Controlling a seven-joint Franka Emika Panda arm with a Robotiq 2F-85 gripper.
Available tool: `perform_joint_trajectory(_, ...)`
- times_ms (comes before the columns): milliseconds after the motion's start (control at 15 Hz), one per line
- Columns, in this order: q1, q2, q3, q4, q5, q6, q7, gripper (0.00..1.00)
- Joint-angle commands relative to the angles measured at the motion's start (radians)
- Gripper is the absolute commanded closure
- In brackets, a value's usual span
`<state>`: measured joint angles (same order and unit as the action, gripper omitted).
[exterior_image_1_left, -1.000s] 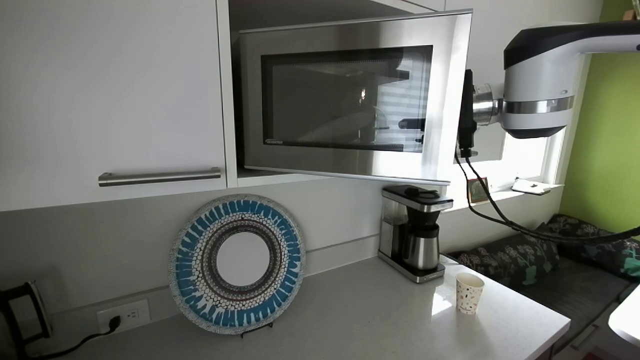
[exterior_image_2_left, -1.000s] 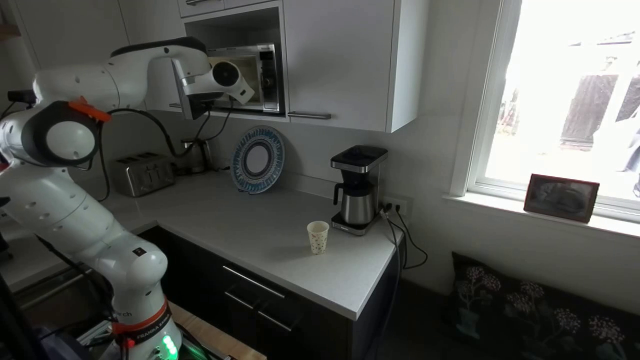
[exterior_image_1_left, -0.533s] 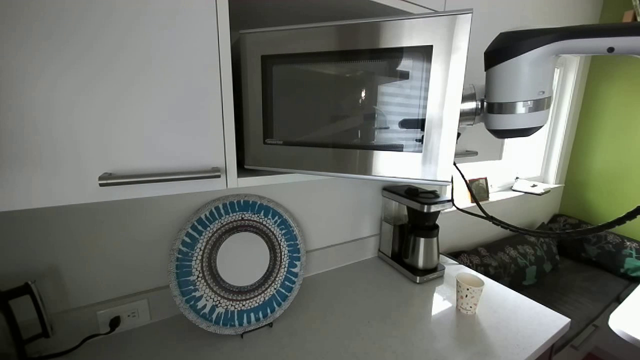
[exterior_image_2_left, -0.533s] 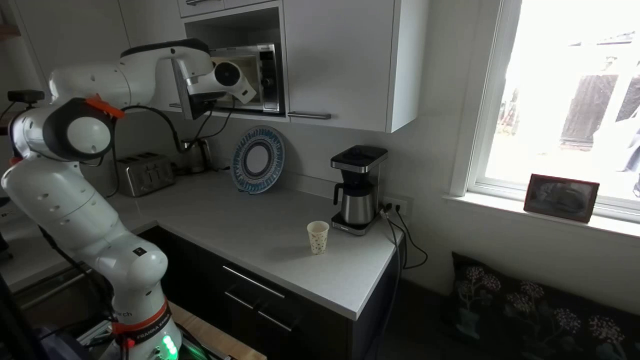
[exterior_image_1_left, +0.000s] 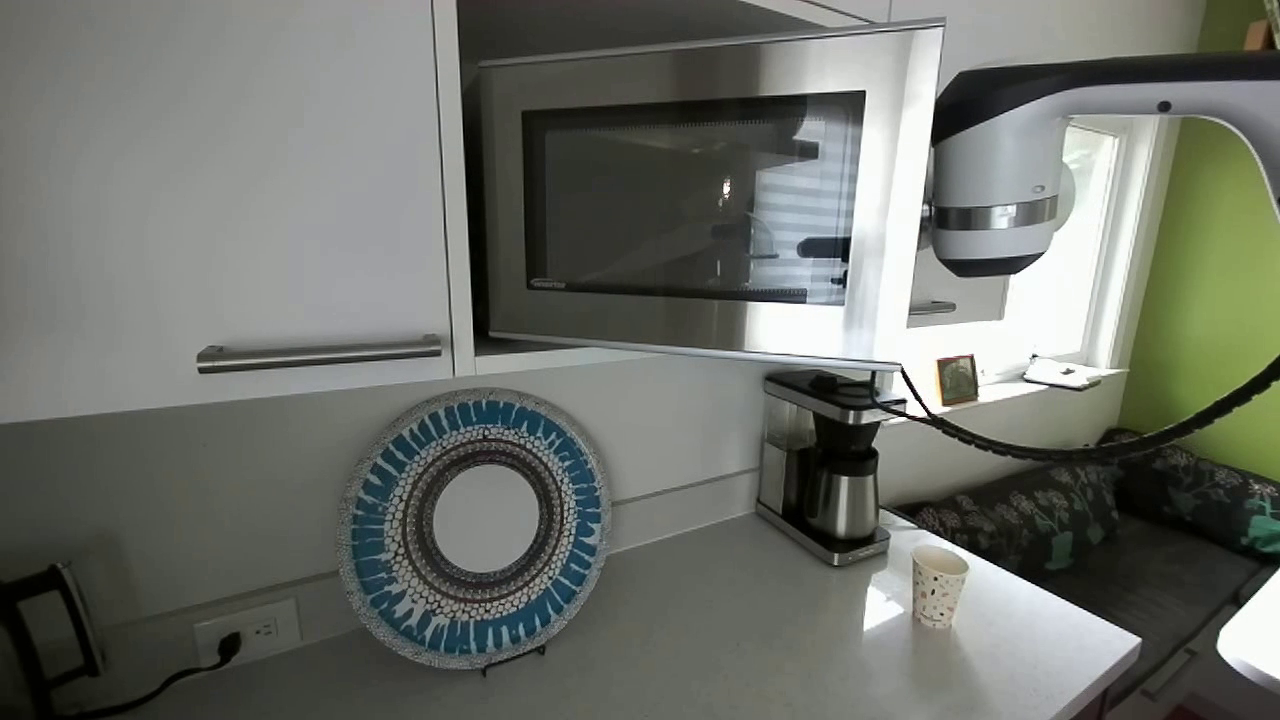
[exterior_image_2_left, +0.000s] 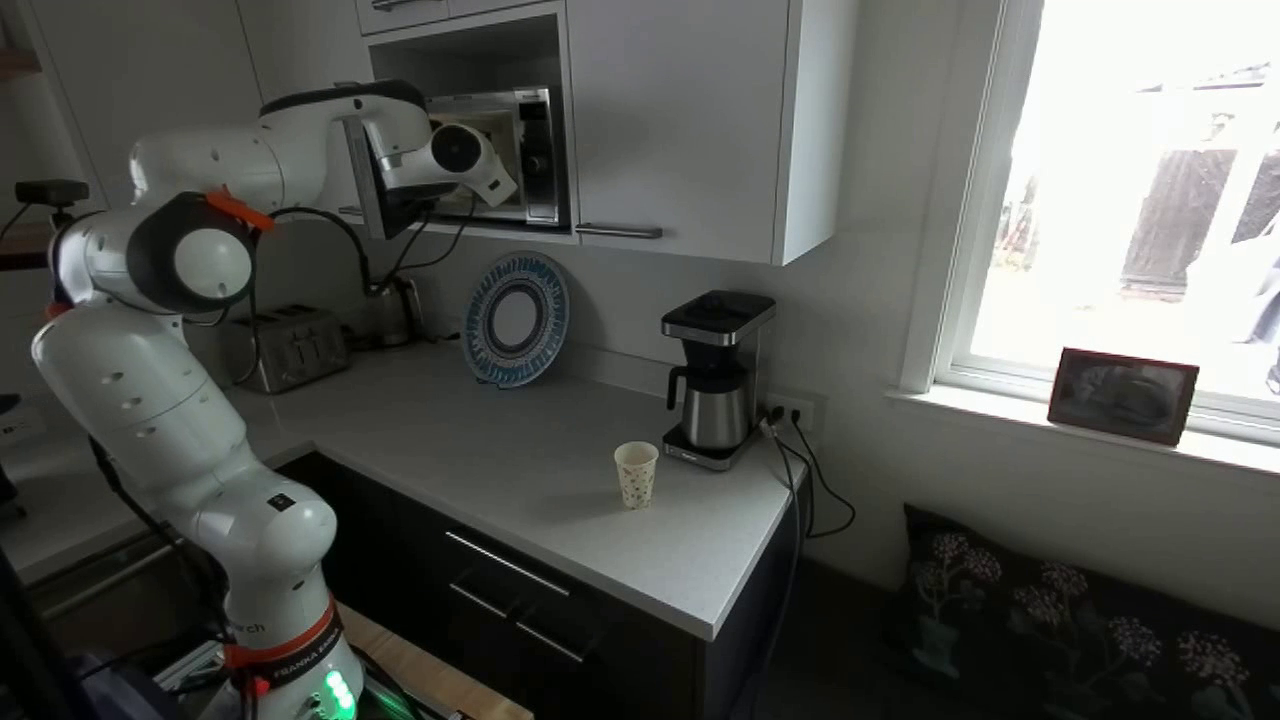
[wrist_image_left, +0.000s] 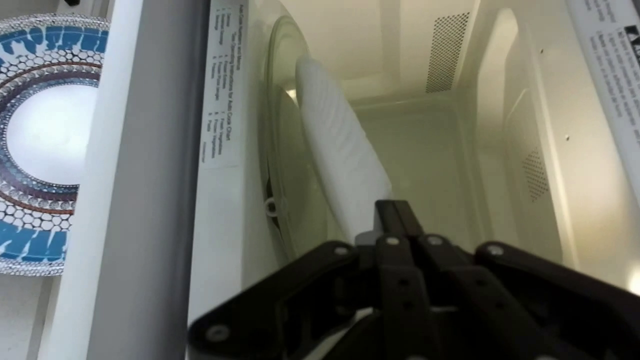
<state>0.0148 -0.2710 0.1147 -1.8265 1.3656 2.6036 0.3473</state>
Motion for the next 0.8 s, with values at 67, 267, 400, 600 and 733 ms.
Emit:
perform_joint_trajectory(67, 0.017, 0.051, 0.015, 0.053, -0.044, 0.066, 0.065, 1.0)
perform_joint_trajectory(267, 0.022, 0.066, 0.017, 0.07, -0.075, 0.085, 0.07, 0.66)
perform_joint_trajectory(400, 0.024, 0.066, 0.015, 0.074, -0.098, 0.095, 0.074, 0.51)
perform_joint_trajectory(600, 0.026, 0.048, 0.011, 0.074, -0.135, 0.095, 0.055, 0.29)
perform_joint_trajectory(733, 0.025, 0.025, 0.007, 0.064, -0.177, 0.078, 0.033, 0.13)
